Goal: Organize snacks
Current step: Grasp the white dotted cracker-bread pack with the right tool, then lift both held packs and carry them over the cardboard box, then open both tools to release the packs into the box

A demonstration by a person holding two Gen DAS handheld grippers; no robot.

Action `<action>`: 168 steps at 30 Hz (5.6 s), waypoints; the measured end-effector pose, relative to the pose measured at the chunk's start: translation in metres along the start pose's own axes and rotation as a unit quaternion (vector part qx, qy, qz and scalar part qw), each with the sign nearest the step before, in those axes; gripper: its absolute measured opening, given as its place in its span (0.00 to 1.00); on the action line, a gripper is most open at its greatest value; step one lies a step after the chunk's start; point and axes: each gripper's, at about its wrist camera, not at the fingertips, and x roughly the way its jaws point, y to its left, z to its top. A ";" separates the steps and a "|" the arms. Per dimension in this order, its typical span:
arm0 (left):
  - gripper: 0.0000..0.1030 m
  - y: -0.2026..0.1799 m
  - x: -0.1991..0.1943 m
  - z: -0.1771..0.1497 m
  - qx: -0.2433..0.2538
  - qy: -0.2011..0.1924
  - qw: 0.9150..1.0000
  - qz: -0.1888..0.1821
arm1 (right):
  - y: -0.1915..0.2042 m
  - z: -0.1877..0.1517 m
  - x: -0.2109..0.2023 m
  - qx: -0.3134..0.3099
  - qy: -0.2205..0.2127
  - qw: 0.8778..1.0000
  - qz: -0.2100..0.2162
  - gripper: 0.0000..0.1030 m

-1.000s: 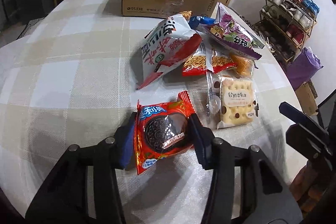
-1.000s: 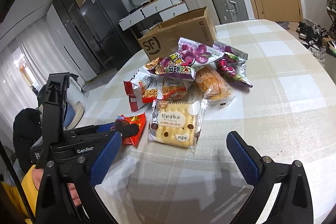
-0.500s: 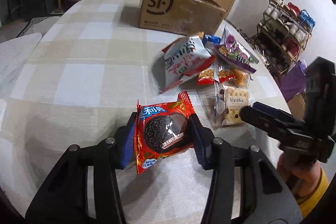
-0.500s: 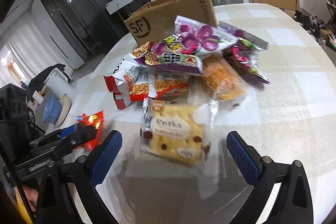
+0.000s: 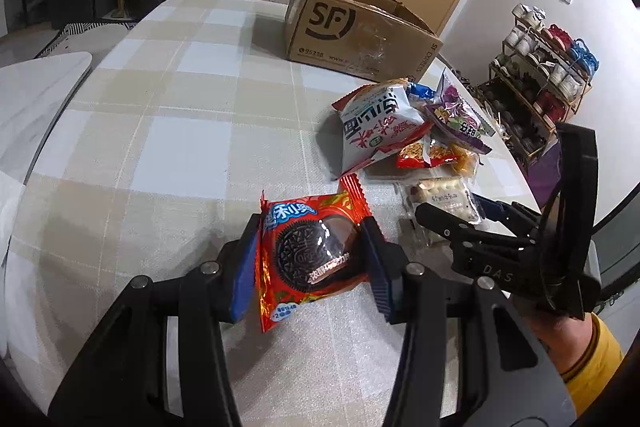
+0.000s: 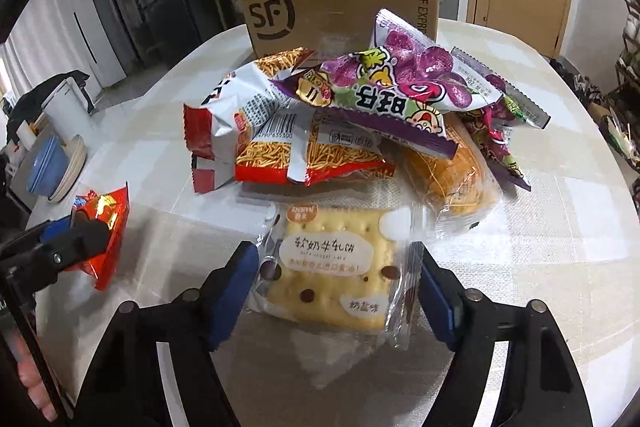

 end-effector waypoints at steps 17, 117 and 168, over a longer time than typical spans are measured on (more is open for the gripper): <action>0.43 -0.002 -0.022 -0.003 -0.004 -0.013 1.000 0.019 | -0.016 -0.023 -0.027 0.039 -0.010 0.997 0.068 0.37; 0.44 -0.081 0.106 0.351 0.073 -0.024 0.996 0.037 | -0.096 0.287 -0.046 0.055 -0.150 0.963 0.217 0.11; 0.74 -0.067 0.174 0.340 0.071 0.000 0.994 0.088 | -0.077 0.280 0.025 0.011 -0.103 0.986 0.133 0.14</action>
